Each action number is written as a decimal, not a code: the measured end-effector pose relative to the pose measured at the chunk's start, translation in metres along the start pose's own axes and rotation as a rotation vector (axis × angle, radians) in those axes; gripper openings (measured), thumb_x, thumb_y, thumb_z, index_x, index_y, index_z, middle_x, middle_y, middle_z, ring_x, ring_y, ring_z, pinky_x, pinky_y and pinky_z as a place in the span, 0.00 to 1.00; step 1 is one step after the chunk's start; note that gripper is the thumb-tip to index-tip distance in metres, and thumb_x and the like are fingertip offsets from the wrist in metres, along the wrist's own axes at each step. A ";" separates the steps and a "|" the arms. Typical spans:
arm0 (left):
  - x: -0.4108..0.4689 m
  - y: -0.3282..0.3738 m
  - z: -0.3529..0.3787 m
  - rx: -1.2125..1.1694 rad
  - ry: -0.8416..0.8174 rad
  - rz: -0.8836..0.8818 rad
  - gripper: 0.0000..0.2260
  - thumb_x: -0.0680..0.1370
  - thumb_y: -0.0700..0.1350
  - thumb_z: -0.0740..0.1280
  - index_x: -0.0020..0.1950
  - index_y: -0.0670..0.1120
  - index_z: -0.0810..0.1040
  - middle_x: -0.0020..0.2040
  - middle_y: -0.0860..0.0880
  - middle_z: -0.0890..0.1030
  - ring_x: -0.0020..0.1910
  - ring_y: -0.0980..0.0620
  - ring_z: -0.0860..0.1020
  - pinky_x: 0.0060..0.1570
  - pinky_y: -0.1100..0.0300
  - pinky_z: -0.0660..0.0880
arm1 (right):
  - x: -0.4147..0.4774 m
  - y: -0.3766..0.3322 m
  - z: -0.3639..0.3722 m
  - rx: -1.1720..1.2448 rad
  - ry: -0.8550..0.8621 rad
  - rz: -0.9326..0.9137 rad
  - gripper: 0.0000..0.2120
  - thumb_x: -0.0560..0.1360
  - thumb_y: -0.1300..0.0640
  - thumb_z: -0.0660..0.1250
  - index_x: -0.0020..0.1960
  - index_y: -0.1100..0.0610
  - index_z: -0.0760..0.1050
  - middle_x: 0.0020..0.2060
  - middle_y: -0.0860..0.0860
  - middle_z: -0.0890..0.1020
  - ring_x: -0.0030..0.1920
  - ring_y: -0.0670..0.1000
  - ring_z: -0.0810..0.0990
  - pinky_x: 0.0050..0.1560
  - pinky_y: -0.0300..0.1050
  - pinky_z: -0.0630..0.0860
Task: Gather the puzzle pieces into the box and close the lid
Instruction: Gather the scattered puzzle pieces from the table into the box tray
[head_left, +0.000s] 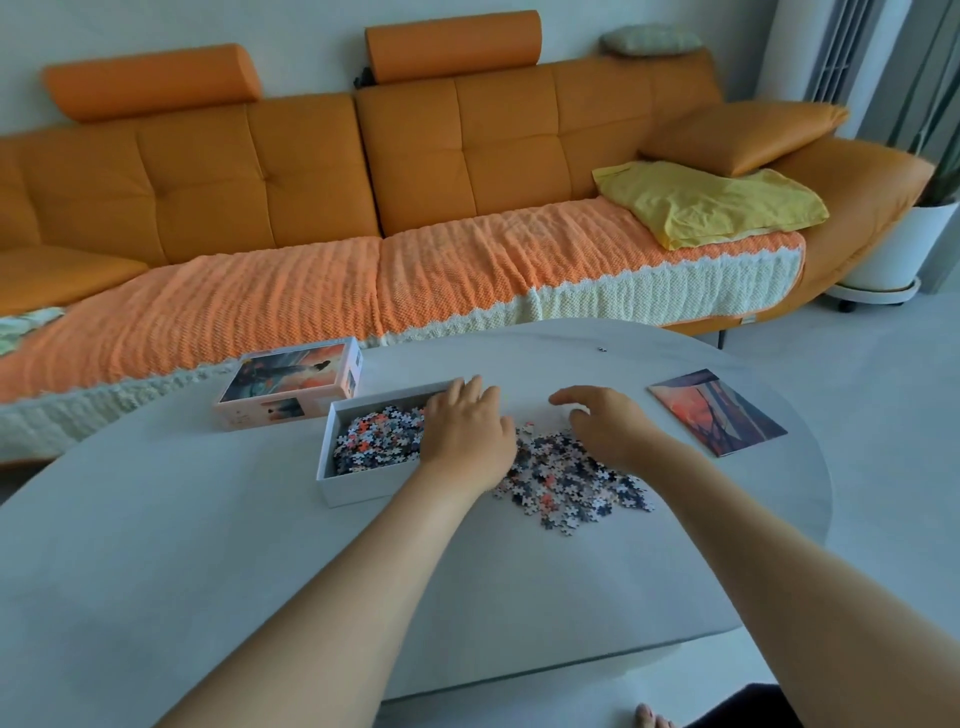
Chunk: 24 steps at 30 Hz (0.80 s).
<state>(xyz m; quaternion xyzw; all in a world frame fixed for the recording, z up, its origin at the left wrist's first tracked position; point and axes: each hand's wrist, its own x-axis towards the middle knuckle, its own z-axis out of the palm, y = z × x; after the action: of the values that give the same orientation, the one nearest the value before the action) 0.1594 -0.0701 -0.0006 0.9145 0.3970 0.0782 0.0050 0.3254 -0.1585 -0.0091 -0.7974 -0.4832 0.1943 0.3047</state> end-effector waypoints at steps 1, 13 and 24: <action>0.001 -0.009 0.005 0.012 -0.049 -0.042 0.24 0.82 0.54 0.49 0.77 0.47 0.59 0.79 0.45 0.56 0.77 0.44 0.52 0.75 0.45 0.52 | 0.006 0.000 0.000 -0.034 0.001 -0.014 0.20 0.79 0.60 0.54 0.65 0.45 0.74 0.67 0.49 0.74 0.37 0.50 0.79 0.38 0.44 0.77; 0.046 -0.012 0.020 -0.027 0.073 -0.094 0.25 0.81 0.58 0.52 0.72 0.44 0.63 0.71 0.40 0.64 0.69 0.41 0.63 0.67 0.47 0.64 | 0.092 0.038 -0.003 -0.402 -0.058 0.023 0.32 0.79 0.47 0.57 0.78 0.54 0.50 0.79 0.54 0.46 0.78 0.55 0.45 0.76 0.56 0.51; 0.047 0.034 0.027 -0.117 -0.052 0.291 0.21 0.83 0.47 0.51 0.74 0.40 0.63 0.73 0.43 0.67 0.72 0.46 0.65 0.70 0.51 0.64 | 0.073 0.026 -0.014 -0.372 -0.056 -0.027 0.23 0.79 0.57 0.56 0.74 0.58 0.64 0.73 0.54 0.65 0.71 0.55 0.66 0.70 0.47 0.62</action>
<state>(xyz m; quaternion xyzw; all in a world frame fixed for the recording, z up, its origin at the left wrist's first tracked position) 0.2201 -0.0580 -0.0182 0.9622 0.2547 0.0772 0.0571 0.3842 -0.1064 -0.0175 -0.8276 -0.5299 0.1196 0.1413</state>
